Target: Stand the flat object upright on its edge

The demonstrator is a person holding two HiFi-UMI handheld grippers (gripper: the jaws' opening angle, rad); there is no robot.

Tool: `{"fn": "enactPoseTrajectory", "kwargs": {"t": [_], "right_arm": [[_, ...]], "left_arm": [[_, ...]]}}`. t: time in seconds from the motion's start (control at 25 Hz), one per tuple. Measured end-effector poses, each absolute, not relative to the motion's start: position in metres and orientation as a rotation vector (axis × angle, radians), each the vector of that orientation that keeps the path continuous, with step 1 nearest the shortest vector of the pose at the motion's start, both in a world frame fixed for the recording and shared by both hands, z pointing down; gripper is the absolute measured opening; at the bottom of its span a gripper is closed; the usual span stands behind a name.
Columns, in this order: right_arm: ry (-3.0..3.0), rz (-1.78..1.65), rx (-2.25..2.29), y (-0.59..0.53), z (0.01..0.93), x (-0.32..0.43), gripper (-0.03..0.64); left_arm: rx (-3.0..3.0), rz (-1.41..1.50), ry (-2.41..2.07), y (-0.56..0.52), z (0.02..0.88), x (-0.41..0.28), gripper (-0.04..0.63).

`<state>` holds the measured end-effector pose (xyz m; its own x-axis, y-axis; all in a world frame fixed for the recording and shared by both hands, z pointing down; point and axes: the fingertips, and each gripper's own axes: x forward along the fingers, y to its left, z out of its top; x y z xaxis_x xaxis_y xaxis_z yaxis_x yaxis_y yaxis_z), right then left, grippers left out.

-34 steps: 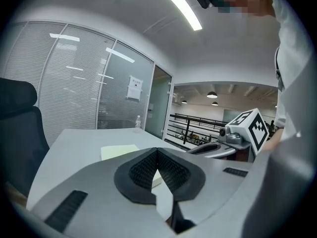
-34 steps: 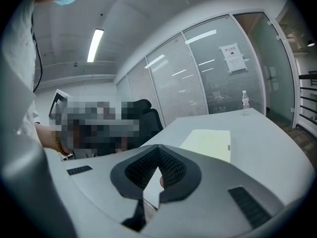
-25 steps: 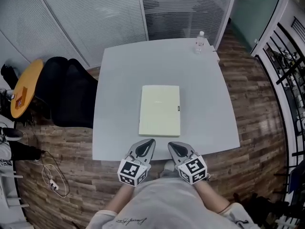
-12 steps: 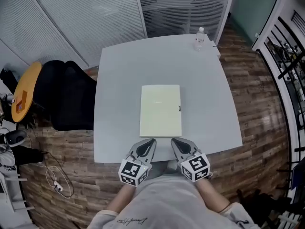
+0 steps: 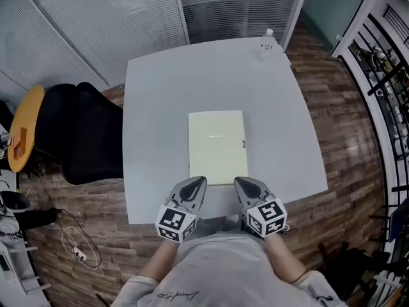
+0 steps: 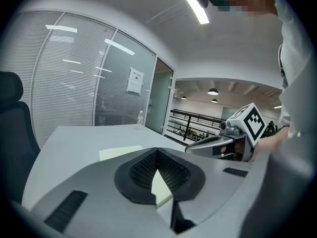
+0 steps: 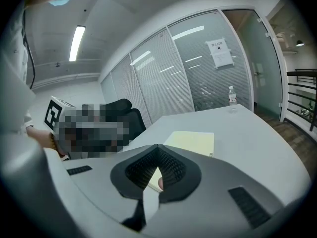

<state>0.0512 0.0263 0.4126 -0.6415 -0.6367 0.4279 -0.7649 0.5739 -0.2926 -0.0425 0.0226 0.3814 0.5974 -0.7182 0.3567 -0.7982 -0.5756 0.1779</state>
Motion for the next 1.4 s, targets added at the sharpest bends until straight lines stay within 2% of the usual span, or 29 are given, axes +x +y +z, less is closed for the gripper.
{"fn": "enactPoseTrajectory", "kwargs": {"t": [0.76, 1.4], "right_arm": [[-2.483, 0.715, 1.179, -0.001, 0.429, 0.048, 0.014], [-2.391, 0.788, 1.233, -0.009, 0.454, 0.07, 0.014]], "left_arm": [[2.435, 0.375, -1.198, -0.002, 0.409, -0.072, 0.011], [2.378, 0.422, -1.16, -0.008, 0.438, -0.07, 0.011]]}}
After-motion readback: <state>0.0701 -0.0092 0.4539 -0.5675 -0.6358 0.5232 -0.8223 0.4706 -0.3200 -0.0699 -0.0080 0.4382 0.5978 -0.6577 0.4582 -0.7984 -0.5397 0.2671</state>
